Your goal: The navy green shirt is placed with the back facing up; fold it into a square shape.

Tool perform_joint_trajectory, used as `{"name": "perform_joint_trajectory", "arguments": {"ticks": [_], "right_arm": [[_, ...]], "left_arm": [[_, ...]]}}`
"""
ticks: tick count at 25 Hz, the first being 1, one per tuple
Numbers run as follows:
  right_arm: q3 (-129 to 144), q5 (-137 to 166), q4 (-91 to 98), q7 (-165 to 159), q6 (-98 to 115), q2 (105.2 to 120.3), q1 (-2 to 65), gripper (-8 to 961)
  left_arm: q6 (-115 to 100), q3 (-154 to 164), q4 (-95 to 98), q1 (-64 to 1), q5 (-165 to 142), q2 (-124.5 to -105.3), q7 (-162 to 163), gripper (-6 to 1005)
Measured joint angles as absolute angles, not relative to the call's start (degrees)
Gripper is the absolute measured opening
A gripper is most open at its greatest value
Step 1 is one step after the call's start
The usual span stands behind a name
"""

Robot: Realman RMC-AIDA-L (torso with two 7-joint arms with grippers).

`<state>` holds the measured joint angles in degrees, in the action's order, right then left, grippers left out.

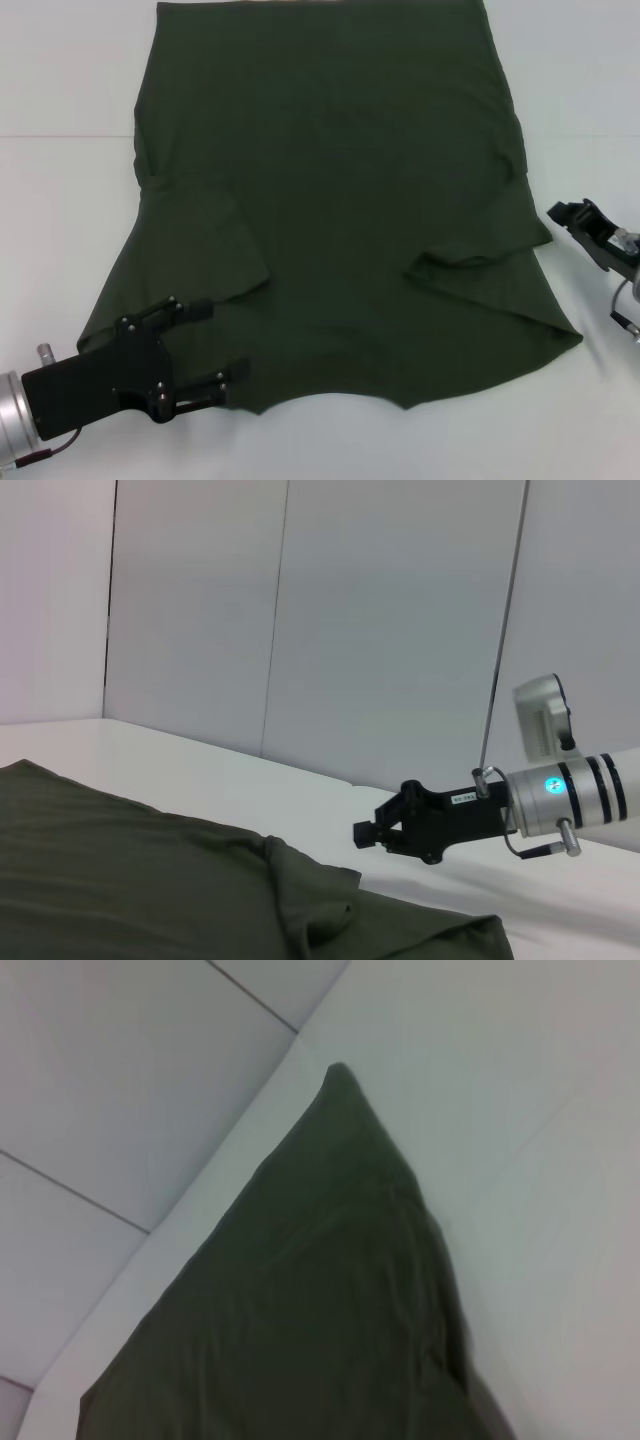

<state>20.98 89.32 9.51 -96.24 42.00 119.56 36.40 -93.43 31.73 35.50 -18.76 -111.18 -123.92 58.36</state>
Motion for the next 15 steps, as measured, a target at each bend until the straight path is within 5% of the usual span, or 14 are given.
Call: {"name": "perform_joint_trajectory", "arguments": {"ticks": [7,15], "right_arm": [[22.1,90.1,10.2,-99.3,41.5,119.25,34.6,43],[22.8,89.9,10.4,-97.5,40.6,119.67,34.7,289]], "left_arm": [[-93.5,31.7,35.5,-18.7,-111.2,-123.93,58.4,889],[-93.5,31.7,35.5,-18.9,-111.2,-123.92,58.3,889]]}}
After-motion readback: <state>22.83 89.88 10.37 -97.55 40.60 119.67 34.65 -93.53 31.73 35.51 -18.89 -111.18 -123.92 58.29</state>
